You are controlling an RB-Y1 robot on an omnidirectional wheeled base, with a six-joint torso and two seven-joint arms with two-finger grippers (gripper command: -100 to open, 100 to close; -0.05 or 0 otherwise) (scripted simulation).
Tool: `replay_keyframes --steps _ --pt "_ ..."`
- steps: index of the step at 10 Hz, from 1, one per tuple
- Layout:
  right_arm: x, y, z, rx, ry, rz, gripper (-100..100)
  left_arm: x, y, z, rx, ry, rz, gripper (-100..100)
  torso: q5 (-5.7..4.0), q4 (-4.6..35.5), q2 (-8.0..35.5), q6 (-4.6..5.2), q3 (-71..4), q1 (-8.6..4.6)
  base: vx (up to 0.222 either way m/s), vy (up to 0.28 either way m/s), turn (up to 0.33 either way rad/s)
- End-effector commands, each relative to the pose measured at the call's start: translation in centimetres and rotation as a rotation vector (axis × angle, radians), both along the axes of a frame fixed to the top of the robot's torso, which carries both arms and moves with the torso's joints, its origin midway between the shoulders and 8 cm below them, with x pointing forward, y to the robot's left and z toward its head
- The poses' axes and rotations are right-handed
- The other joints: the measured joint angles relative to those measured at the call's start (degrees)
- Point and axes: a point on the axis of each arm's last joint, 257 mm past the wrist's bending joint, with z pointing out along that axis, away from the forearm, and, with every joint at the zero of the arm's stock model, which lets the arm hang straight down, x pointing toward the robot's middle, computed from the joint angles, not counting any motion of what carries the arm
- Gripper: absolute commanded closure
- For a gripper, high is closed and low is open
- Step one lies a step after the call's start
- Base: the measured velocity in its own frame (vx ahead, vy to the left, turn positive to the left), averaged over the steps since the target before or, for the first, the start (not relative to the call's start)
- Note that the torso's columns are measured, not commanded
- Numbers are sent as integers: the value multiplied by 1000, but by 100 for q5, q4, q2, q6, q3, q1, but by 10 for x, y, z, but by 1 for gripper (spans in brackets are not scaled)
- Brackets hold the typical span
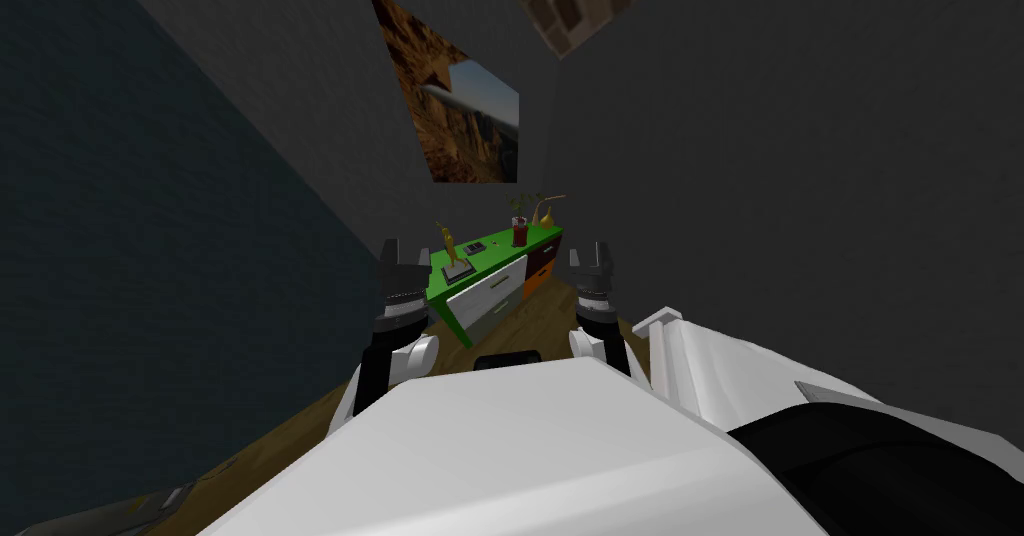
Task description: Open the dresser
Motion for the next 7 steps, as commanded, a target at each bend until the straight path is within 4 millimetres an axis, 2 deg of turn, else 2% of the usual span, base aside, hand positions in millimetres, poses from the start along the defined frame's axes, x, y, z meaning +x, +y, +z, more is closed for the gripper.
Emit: replay_keyframes --steps 1,7 --pt "0 0 0 0 0 0 0 0 0 0 0 0 0 0 0 235 232 0 -467 0 0 0 0" --pt "0 0 0 0 0 0 0 0 0 0 0 0 0 0 0 2691 2693 0 -5381 0 0 0 0"
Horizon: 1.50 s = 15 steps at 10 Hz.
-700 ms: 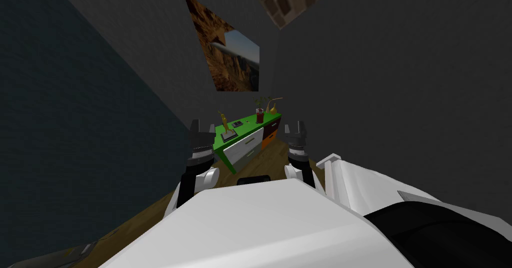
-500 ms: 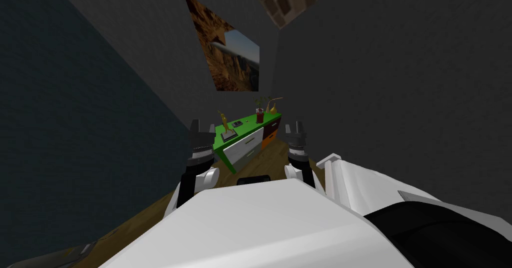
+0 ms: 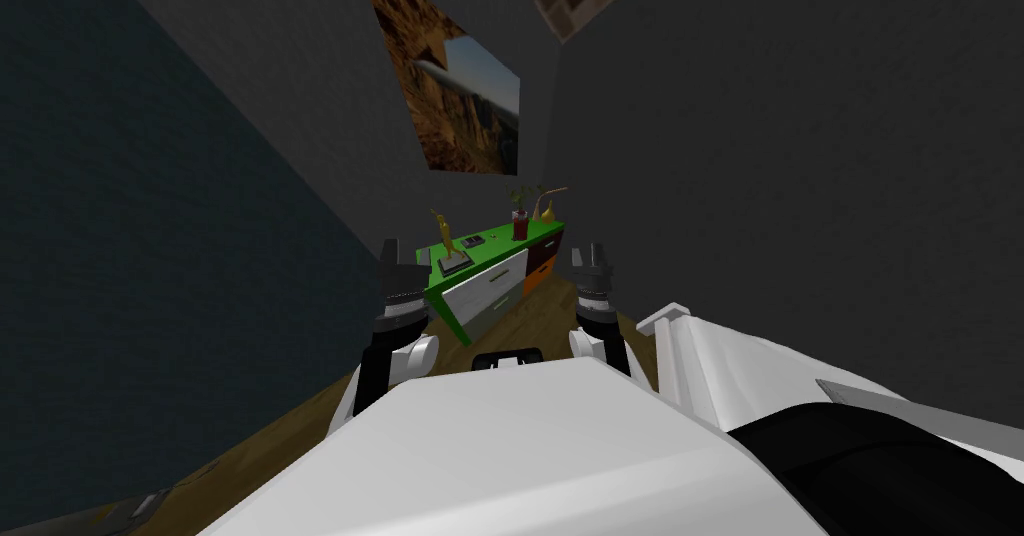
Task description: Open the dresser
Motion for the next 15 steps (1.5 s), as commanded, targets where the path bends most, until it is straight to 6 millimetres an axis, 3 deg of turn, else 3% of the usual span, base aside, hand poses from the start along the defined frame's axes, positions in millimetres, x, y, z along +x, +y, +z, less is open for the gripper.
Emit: replay_keyframes --steps 1,2,3,5,15 --pt "0 0 0 0 0 0 0 0 0 0 0 0 0 0 0 423 423 0 -846 0 0 0 0" --pt "0 0 0 0 0 0 0 0 0 0 0 0 0 0 0 846 846 0 -1691 0 0 0 0" --pt "3 3 -6 9 16 57 -100 0 0 0 0 0 0 0 0 1269 1269 0 -2538 0 6 5 107" --pt "8 4 -13 48 36 124 -100 0 0 0 0 1 0 0 1 1514 1515 0 -3044 1 1 7 108" --pt "26 -5 -44 333 106 379 -100 0 0 0 0 1 0 0 0 1537 1536 1 -3076 0 2 7 95"
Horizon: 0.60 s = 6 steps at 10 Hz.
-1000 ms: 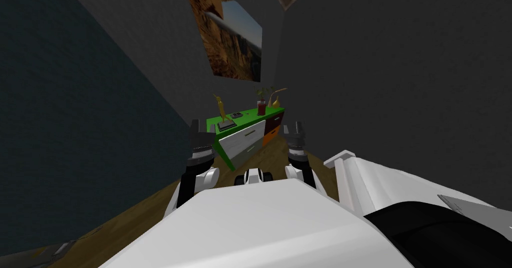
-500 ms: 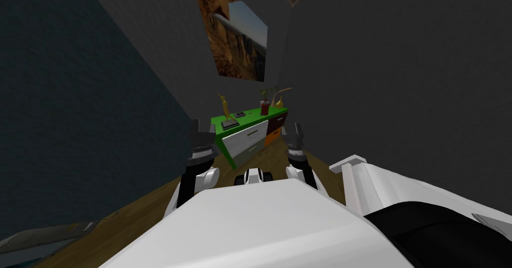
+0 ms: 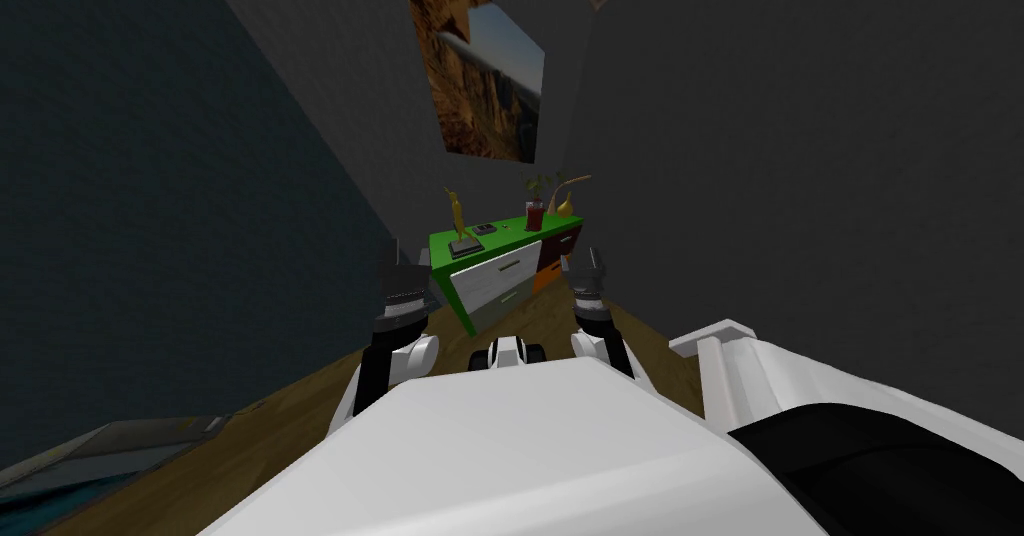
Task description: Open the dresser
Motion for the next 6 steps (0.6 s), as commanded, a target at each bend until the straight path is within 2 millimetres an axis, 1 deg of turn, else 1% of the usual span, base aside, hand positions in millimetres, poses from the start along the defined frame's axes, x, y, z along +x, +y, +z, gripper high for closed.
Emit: replay_keyframes --steps 1,2,3,4,5,6 --pt "4 -3 -7 76 19 57 -100 0 0 0 0 0 0 0 0 0 0 -3 0 1 2 6 66" --pt "8 -6 -13 130 34 92 -100 0 0 0 0 0 0 0 0 0 0 0 0 0 2 9 133" --pt "8 -6 -13 145 35 105 -100 0 0 0 0 0 0 0 0 0 0 -3 0 1 3 6 78" --pt "12 -9 -19 199 51 137 -100 0 0 0 0 0 0 0 0 0 0 0 0 0 4 9 132" --pt "12 -9 -19 218 51 153 -100 0 0 0 0 0 0 0 0 0 0 -2 0 1 4 7 76" --pt "16 -12 -27 271 67 183 -100 0 0 0 0 0 0 0 0 0 0 0 0 -1 5 9 140"
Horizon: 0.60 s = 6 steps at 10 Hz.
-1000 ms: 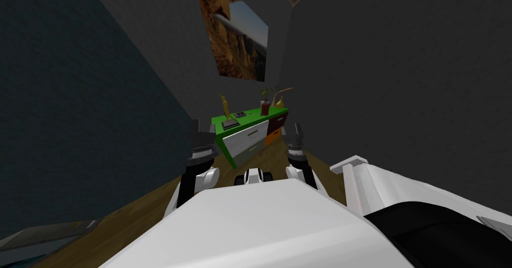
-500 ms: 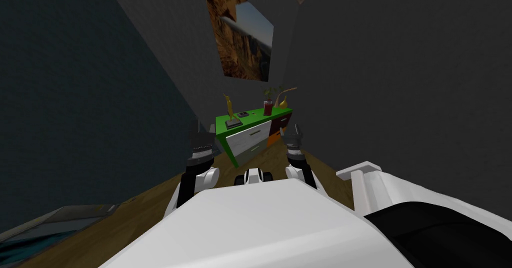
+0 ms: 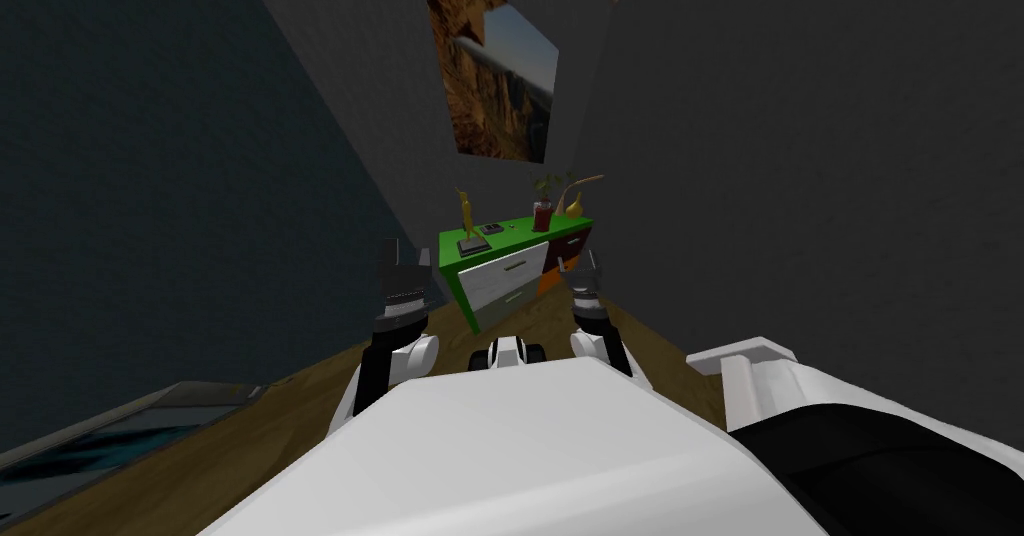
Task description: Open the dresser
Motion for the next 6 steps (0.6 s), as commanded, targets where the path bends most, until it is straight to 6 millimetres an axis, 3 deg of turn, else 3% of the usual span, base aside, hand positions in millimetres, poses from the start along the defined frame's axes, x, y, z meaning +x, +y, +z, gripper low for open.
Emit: replay_keyframes --steps 1,4,6 --pt "4 -4 -8 96 19 62 -100 0 0 0 0 0 0 0 0 0 0 -2 0 1 3 6 84" --pt "12 -11 -24 230 55 137 -100 0 0 0 0 0 0 0 0 0 0 0 0 1 4 9 129" --pt "12 -11 -24 258 54 158 -100 0 0 0 0 0 0 0 0 0 0 0 0 0 2 3 39"
